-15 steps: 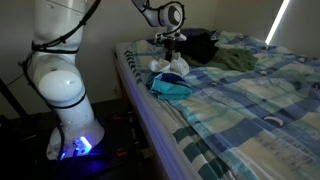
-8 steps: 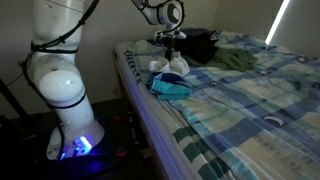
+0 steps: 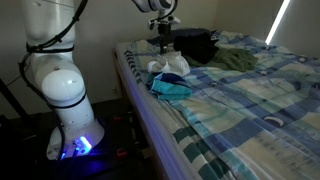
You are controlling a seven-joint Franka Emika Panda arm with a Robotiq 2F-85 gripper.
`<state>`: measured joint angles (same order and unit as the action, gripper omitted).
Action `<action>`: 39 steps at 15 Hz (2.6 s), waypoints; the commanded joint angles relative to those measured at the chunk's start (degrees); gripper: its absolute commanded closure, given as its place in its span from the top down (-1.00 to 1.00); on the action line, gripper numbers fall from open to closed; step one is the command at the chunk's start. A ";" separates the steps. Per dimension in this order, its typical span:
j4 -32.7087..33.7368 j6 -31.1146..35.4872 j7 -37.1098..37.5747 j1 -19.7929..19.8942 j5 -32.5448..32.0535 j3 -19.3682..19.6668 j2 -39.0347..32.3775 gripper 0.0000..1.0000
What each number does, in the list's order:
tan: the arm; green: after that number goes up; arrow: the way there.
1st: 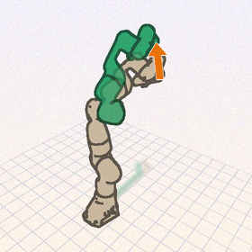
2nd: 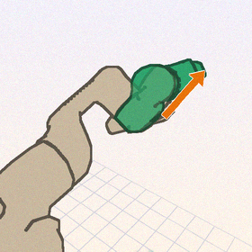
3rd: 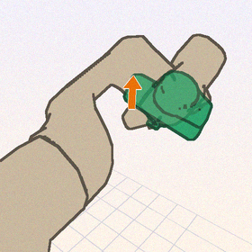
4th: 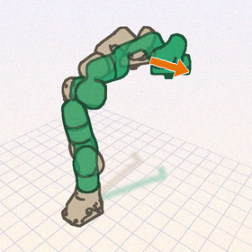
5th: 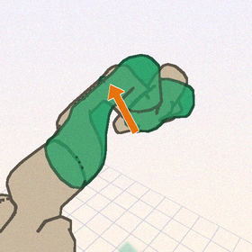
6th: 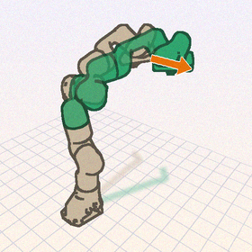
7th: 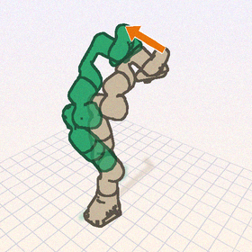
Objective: Move the white cloth to the right side of the bed
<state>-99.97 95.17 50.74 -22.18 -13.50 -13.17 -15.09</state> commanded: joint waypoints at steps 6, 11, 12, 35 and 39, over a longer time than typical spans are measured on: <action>-0.99 5.62 -3.00 -0.41 -0.91 -1.07 2.22 1.00; 0.06 14.65 -2.45 -0.94 -2.77 -0.31 -1.97 1.00; 0.37 16.21 -2.20 -1.13 -3.39 0.00 -3.01 1.00; -10.57 22.44 -0.83 0.55 -5.30 2.22 8.01 -0.97; -17.87 21.31 -2.15 3.47 -2.69 2.16 15.52 -0.97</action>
<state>-109.93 115.59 49.74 -21.22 -18.51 -10.67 -6.87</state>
